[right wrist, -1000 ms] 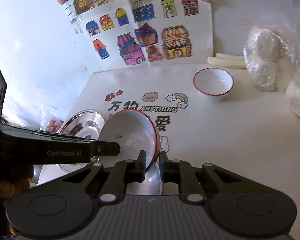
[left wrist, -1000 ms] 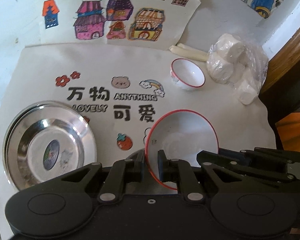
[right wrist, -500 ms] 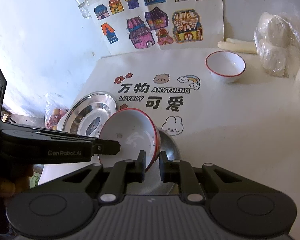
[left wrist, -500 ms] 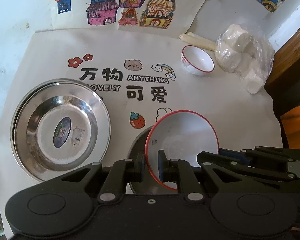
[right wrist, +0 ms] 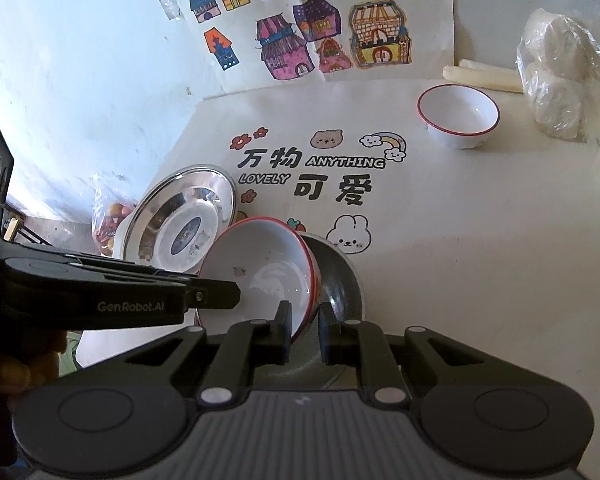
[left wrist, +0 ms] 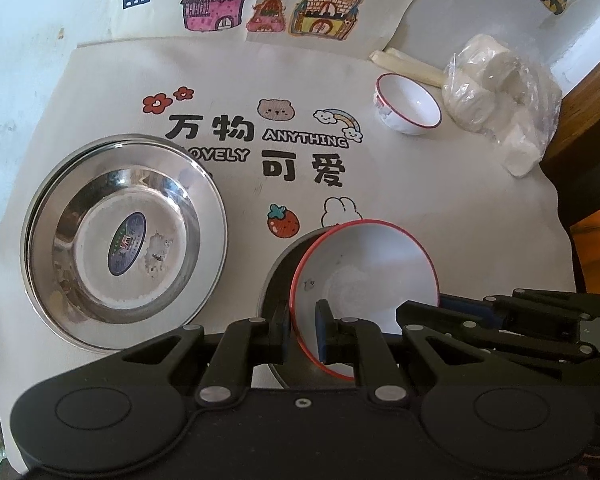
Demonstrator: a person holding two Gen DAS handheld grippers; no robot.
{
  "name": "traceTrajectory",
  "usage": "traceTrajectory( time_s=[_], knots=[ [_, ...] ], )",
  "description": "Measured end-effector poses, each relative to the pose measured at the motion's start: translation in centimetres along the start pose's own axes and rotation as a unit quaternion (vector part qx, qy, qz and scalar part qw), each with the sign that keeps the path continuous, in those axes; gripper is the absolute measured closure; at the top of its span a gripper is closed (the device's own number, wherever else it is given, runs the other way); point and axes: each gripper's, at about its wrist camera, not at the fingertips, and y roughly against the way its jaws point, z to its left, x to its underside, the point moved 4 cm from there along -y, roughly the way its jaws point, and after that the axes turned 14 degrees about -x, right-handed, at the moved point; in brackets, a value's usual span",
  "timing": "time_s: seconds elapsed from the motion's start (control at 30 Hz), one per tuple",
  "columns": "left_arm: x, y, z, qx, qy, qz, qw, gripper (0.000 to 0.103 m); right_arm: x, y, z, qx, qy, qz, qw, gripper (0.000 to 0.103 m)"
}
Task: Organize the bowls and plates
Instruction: 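Lift the white bowl with both grippers and carry it over the steel bowl, then lower the white bowl into the steel bowl and open both grippers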
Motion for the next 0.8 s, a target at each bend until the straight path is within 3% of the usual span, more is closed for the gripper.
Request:
traceTrajectory(
  time_s=[0.8],
  knots=[
    [-0.2,-2.0,-0.3,-0.023,0.007,0.043,0.9988,0.090,-0.6,-2.1,-1.9,-0.017,-0.003,0.049,0.999,0.088]
  ],
)
